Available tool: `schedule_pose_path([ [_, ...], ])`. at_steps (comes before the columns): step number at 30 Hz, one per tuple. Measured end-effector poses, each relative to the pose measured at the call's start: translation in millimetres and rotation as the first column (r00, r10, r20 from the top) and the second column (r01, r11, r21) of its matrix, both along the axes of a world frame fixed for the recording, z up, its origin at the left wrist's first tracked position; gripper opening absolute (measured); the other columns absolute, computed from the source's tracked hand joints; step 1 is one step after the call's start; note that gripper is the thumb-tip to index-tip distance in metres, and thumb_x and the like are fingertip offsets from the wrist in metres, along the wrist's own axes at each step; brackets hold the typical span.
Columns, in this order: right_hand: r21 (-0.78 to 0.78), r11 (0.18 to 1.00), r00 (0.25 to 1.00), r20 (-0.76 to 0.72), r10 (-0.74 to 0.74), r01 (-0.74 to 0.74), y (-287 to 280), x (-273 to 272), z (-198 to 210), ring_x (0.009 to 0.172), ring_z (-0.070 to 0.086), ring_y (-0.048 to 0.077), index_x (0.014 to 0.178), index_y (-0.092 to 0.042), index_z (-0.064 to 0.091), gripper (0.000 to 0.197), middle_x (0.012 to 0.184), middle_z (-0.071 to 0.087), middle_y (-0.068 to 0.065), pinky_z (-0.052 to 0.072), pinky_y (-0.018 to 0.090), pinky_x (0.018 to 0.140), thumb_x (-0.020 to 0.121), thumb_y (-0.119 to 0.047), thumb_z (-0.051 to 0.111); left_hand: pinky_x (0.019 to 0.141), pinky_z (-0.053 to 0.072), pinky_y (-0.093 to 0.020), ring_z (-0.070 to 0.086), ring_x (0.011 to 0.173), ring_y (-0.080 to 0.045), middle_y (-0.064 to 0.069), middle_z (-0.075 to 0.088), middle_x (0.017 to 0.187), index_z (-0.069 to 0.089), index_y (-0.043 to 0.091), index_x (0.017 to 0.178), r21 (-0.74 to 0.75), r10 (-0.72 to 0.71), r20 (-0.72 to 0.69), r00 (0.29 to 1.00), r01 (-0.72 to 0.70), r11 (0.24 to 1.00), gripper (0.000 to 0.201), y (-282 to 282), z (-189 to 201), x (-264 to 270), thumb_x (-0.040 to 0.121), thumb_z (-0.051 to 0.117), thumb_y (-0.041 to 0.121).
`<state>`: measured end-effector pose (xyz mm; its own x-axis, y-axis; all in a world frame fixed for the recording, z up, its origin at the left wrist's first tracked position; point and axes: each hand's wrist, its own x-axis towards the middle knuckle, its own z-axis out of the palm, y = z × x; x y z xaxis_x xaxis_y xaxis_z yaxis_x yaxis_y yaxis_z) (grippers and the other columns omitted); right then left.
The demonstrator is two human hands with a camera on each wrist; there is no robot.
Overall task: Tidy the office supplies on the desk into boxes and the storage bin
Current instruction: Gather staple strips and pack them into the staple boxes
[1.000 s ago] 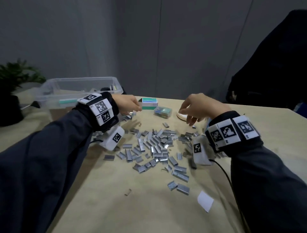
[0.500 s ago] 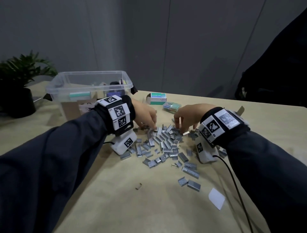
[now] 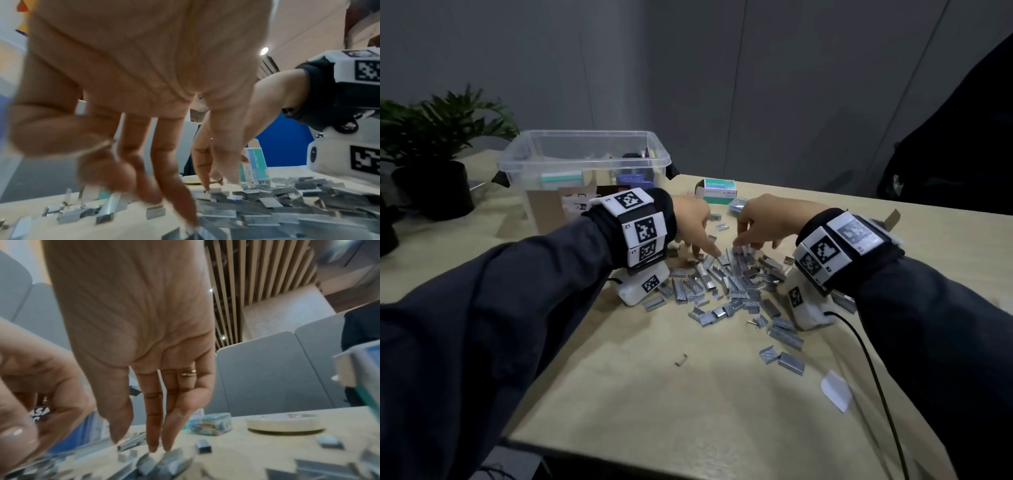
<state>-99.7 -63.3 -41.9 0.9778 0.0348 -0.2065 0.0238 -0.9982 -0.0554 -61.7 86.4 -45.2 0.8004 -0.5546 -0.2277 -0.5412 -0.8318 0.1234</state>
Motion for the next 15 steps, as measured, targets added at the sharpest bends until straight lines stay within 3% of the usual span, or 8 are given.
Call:
schedule_pose_path([
  [4,-0.110,0.994,0.998,-0.058,0.007,-0.014,19.1,6.0,-1.7,0.066,0.059,0.015,0.106,-0.003,0.066,0.041,0.094,0.068,0.006,0.048,0.023,0.062,0.090,-0.041,0.067,0.052,0.047,-0.021,0.060,0.058,-0.014,0.002,0.066,0.063,0.065,0.011,0.071,0.113,0.029,-0.219,0.975,-0.004,0.994,0.038,-7.3,-4.5,-2.6,0.077,0.076,0.048],
  [7,-0.152,0.988,0.996,-0.089,0.008,-0.021,24.5,10.4,-2.2,0.090,0.067,0.024,0.098,-0.005,0.064,0.034,0.104,0.070,0.010,0.056,0.033,0.080,0.086,-0.035,0.073,0.052,0.050,-0.020,0.060,0.052,-0.012,0.002,0.067,0.059,0.066,0.010,0.071,0.117,0.015,-0.219,0.976,0.011,0.993,0.027,-11.4,-6.0,-4.7,0.077,0.080,0.032],
  [8,-0.151,0.988,0.995,-0.098,0.009,-0.024,24.3,11.3,-2.0,0.093,0.068,0.024,0.093,-0.006,0.064,0.030,0.104,0.071,0.010,0.056,0.033,0.081,0.084,-0.033,0.076,0.053,0.051,-0.020,0.061,0.054,-0.013,0.001,0.067,0.060,0.066,0.009,0.072,0.116,0.010,-0.208,0.978,0.015,0.993,0.024,-12.2,-5.4,-5.5,0.077,0.080,0.028],
  [11,-0.145,0.989,0.993,-0.118,0.007,-0.024,20.5,12.9,-2.6,0.085,0.068,0.020,0.096,-0.003,0.070,0.027,0.099,0.074,0.006,0.054,0.025,0.068,0.083,-0.026,0.077,0.047,0.048,-0.015,0.059,0.056,-0.012,0.000,0.066,0.065,0.072,0.004,0.086,0.134,-0.012,-0.206,0.979,0.040,0.990,0.024,-10.3,-3.7,-6.4,0.077,0.080,0.024],
  [15,-0.062,0.998,0.991,-0.134,-0.009,0.001,13.3,13.1,-4.3,0.076,0.069,0.012,0.102,-0.004,0.072,0.025,0.094,0.076,0.005,0.051,0.018,0.060,0.082,-0.017,0.077,0.046,0.045,-0.013,0.059,0.052,-0.006,-0.001,0.067,0.069,0.074,0.000,0.095,0.116,-0.048,-0.223,0.974,0.075,0.990,0.028,-6.2,0.1,-5.8,0.077,0.079,0.021],
])
